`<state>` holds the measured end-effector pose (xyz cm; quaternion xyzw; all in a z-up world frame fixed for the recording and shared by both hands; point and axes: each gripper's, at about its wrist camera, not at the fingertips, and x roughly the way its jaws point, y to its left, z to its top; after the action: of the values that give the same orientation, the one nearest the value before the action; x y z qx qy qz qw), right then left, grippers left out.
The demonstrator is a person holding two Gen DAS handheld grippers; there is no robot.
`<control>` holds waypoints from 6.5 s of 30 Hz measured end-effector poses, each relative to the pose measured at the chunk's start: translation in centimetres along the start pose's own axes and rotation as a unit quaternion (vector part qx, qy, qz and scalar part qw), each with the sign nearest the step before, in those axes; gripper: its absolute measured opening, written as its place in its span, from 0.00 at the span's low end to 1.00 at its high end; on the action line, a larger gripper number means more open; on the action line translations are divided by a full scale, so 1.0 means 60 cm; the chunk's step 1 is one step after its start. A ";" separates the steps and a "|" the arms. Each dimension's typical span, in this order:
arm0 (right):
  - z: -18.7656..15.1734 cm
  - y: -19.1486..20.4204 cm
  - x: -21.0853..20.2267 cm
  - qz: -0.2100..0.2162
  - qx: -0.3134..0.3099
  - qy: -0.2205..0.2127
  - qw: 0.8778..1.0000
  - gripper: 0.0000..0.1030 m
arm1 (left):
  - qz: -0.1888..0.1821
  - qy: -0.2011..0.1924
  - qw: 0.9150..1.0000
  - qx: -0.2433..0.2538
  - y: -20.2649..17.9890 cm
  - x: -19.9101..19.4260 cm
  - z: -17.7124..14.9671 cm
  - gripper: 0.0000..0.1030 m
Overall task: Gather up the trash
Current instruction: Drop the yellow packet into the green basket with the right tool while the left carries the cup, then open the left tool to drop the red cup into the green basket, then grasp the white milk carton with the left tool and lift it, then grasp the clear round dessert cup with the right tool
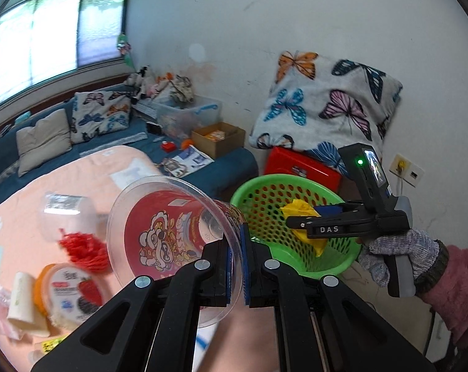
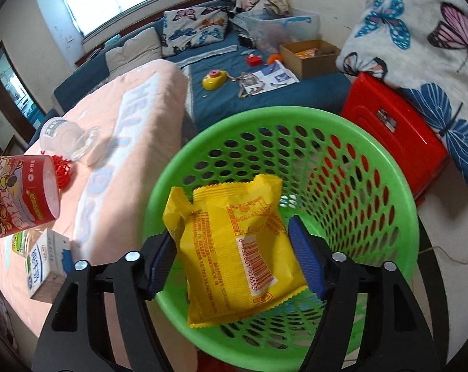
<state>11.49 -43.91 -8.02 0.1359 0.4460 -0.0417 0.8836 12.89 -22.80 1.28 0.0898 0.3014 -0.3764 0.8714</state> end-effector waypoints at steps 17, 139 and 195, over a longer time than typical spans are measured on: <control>-0.034 -0.086 -0.060 -0.006 0.041 -0.034 0.999 0.80 | -0.060 0.069 0.995 0.031 -0.112 0.140 0.011 0.05; -0.032 0.248 -0.045 0.077 -0.134 -0.044 0.987 0.82 | 0.095 0.039 0.993 -0.064 0.119 -0.124 -0.156 0.60; 0.102 0.375 0.171 0.066 -0.197 -0.011 0.978 0.66 | 0.156 0.009 0.972 -0.176 0.239 -0.219 -0.183 0.60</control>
<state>26.77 -23.54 -8.16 -0.0126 0.4256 0.1038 0.8988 11.02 -0.63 -0.75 -0.0160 0.3533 -0.1755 0.9188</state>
